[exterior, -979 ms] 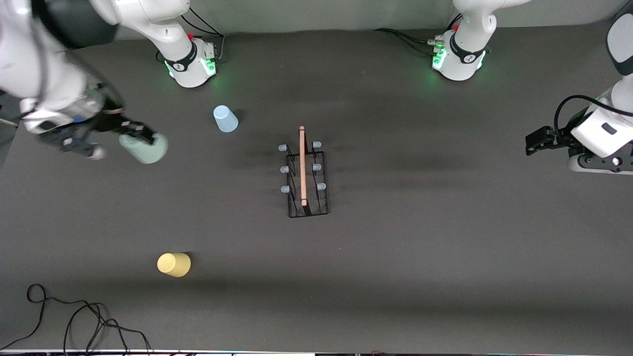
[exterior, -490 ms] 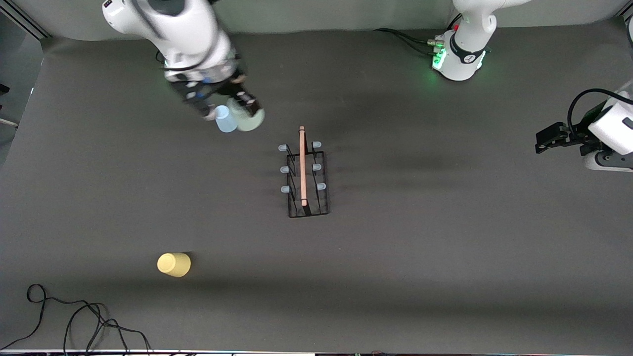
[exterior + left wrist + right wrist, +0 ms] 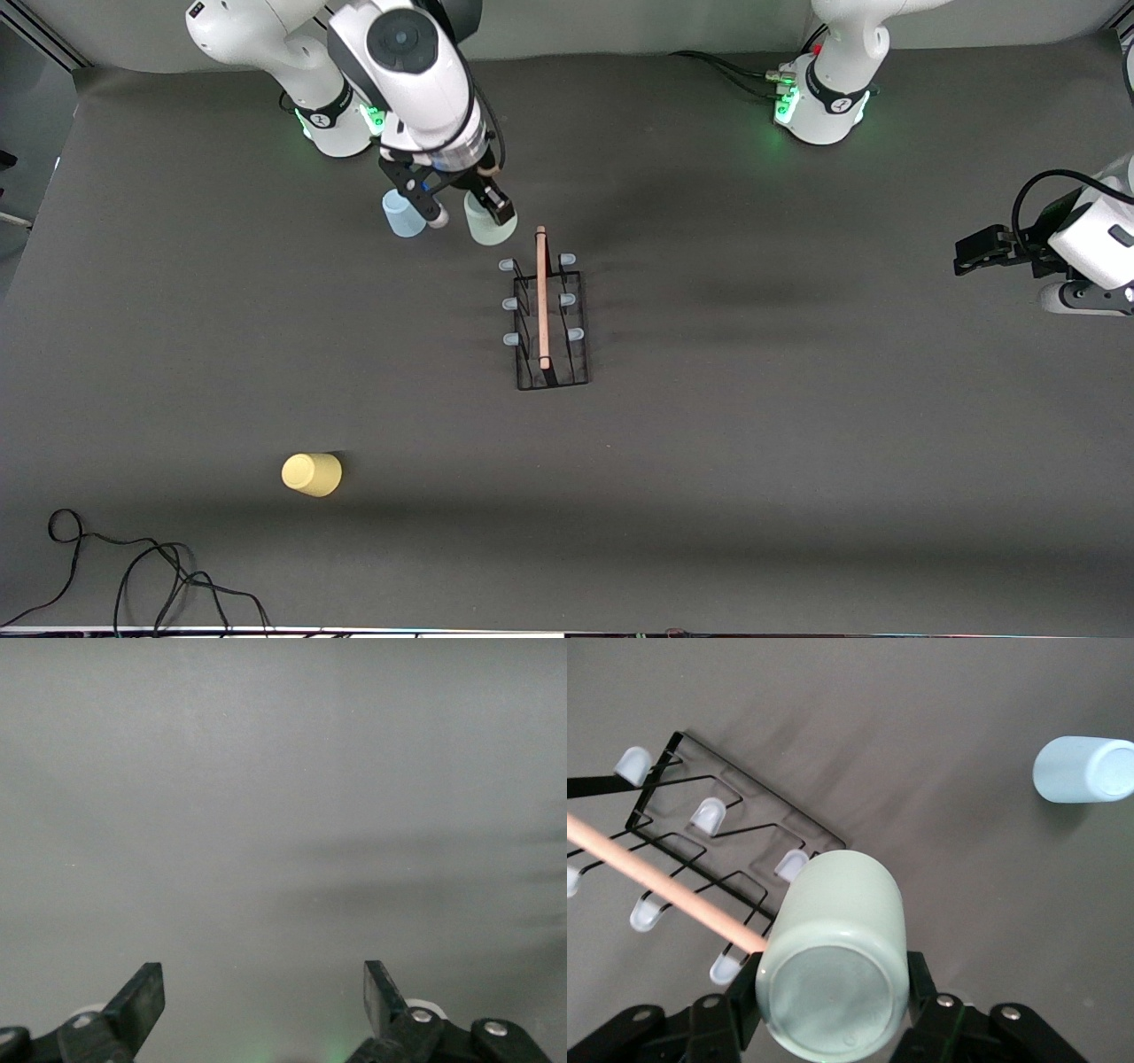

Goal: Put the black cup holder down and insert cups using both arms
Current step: 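Carry the pale green cup with the right gripper onto a rack peg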

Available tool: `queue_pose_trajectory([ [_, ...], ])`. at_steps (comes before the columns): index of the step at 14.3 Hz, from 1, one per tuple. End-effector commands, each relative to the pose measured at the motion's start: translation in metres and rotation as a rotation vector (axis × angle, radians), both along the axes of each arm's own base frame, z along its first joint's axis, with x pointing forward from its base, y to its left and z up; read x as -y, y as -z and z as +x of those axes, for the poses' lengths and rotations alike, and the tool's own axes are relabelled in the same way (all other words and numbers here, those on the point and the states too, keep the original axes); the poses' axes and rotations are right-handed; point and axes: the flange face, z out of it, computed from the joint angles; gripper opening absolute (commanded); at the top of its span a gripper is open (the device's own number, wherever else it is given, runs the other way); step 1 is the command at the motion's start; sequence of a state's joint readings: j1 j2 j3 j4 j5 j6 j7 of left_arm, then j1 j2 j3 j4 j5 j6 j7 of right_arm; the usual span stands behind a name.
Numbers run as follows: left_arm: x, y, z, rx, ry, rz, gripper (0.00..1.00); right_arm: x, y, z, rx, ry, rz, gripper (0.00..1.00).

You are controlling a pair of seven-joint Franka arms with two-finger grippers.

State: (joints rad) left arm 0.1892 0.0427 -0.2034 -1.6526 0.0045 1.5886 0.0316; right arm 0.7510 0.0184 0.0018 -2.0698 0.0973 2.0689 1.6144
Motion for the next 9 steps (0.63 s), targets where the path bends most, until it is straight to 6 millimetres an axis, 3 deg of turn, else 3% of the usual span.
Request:
queue_pose_trajectory([
  [1, 0.003, -0.006, 0.000, -0.008, -0.013, 0.011, 1.00, -0.002, 0.030, 0.004, 0.018, 0.031, 0.014, 0.00],
  [9, 0.000, -0.004, 0.000, -0.013, -0.014, 0.010, 1.00, -0.017, 0.097, 0.020, 0.041, 0.059, 0.018, 0.00],
])
